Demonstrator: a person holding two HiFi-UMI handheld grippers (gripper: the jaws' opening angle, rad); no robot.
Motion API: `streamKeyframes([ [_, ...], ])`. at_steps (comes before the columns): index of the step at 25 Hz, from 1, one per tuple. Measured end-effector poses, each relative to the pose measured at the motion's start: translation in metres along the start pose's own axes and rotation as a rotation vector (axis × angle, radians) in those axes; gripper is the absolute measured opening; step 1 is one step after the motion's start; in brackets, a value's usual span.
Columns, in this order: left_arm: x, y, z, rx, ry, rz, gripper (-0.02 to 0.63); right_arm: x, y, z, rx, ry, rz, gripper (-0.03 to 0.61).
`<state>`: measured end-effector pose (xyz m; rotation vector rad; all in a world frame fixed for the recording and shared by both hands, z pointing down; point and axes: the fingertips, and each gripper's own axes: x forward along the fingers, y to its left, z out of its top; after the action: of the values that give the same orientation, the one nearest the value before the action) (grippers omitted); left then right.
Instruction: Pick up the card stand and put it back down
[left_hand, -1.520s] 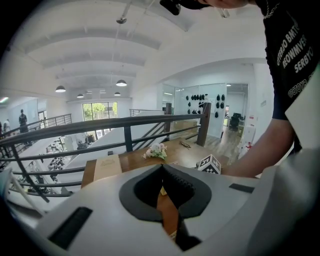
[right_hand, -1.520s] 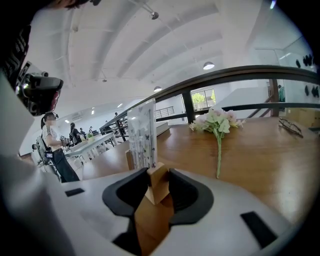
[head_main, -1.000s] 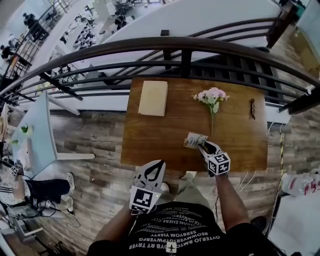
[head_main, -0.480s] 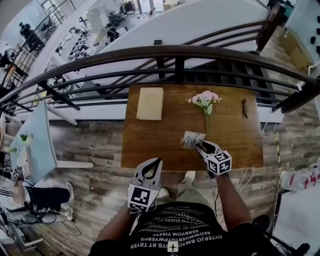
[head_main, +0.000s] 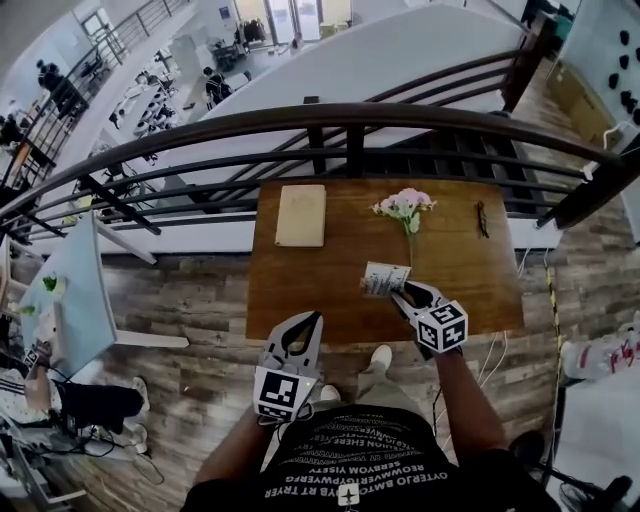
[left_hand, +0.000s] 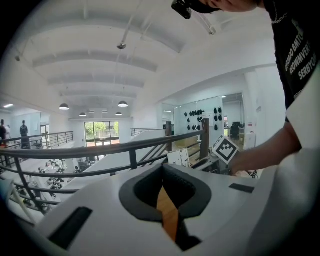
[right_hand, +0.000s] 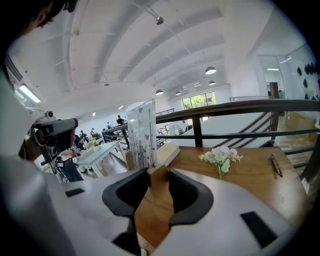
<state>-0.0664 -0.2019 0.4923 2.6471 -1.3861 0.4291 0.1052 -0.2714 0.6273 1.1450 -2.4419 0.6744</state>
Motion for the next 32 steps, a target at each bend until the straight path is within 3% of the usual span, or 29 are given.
streamKeyframes([
  [32,-0.027,-0.026,0.016,0.032,-0.076,-0.051,0.023,-0.087,0.069,0.098,-0.095,-0.127,0.015,0.14],
])
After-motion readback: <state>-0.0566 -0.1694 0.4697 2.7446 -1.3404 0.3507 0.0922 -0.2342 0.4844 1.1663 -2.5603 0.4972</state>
